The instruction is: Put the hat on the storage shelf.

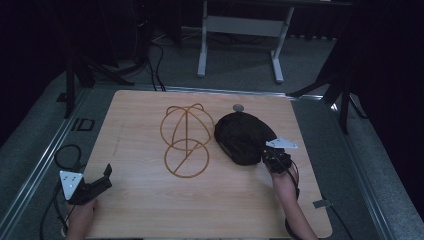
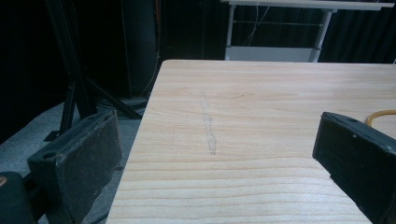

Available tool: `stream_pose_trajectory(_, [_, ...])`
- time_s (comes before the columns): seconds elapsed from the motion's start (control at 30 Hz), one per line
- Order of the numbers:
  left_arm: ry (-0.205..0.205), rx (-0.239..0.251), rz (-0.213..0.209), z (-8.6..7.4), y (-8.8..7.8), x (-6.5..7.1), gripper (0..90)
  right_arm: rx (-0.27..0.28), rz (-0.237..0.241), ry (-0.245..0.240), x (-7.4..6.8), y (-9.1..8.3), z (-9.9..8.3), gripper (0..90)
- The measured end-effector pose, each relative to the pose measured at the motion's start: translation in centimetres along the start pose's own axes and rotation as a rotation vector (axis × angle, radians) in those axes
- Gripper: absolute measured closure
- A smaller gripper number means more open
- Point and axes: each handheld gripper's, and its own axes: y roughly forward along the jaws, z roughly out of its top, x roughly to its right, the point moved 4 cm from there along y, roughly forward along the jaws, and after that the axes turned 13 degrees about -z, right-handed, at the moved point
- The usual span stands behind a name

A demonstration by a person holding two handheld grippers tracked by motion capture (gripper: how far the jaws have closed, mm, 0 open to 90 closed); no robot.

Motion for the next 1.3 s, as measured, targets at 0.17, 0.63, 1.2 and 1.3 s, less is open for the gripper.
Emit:
stream_pose_trajectory(0.17, [-0.001,0.0,0.0,0.0,0.0,0.0,1.7,0.029,0.013,0.019,0.6,-0.8,0.9,90.0])
stream_pose_trajectory(0.63, [0.0,-0.001,0.001,0.0,0.0,0.0,1.7,0.162,0.044,0.106,2.9,-5.0,4.0,90.0])
stream_pose_trajectory(1.2, [-0.001,-0.001,-0.001,0.0,0.0,0.0,1.7,0.368,0.012,0.14,5.4,-11.5,9.9,90.0])
stream_pose_trajectory(1.3, [-0.001,-0.003,-0.001,0.0,0.0,0.0,1.7,0.407,0.009,0.138,5.7,-12.7,11.3,90.0])
